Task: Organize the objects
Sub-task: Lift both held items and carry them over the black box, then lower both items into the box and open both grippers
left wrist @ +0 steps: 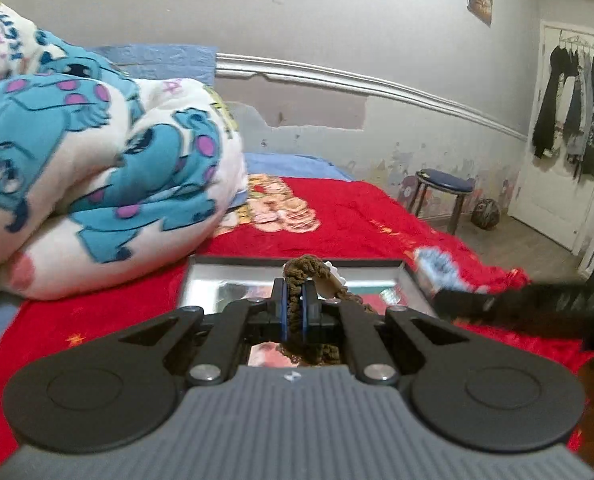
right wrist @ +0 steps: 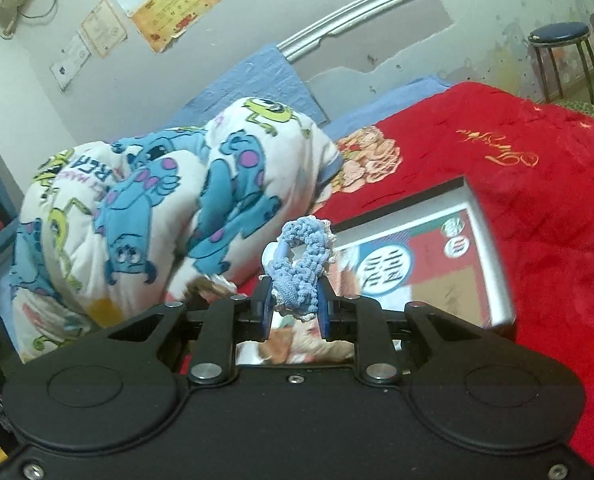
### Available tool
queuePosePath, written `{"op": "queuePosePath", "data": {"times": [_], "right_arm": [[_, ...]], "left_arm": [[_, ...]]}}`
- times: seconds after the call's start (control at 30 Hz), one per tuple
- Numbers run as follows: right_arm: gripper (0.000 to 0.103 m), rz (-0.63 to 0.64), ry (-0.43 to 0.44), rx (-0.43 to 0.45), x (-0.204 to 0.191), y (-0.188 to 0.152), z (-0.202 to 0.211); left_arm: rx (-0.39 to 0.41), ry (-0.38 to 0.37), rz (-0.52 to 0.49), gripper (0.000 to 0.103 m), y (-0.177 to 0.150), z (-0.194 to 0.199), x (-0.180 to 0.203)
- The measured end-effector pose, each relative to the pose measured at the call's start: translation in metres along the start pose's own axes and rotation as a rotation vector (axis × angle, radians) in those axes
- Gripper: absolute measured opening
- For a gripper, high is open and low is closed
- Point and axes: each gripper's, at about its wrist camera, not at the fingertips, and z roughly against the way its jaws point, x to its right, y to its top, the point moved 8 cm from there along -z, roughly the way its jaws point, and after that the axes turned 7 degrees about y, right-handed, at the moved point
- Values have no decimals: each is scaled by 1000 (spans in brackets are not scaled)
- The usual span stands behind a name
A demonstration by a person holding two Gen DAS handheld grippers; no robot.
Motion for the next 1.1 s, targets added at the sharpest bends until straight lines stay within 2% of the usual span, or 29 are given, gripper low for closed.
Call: {"op": "queuePosePath", "data": {"times": [0.13,0.27,0.37,0.47,0.6,0.7,1.1], "right_arm": [[21,-21,-66,-18,30,11,-11],[21,-62,-131,-43,61,1,-16],[21,-39,-207,-86,75,-7,-23],[21,-54,-214,-105,80,-13,-30],[21,-71,-265,-141,90,-23,-39],[21,-101,-283,-154,97,-29,-40],[21,-146,-290,-148,103,-30,-38]], "left_arm": [[-16,-25,8,9,6,-25,25],[-53,-95,55,9,-3,-51,47],[-72,-91,-7,9,-17,-64,59],[-105,-92,-8,9,-30,-74,60],[-171,-96,-9,9,-50,-86,58],[-205,-127,-9,9,-60,-93,59],[-236,-77,-69,11,-75,-98,62]]}}
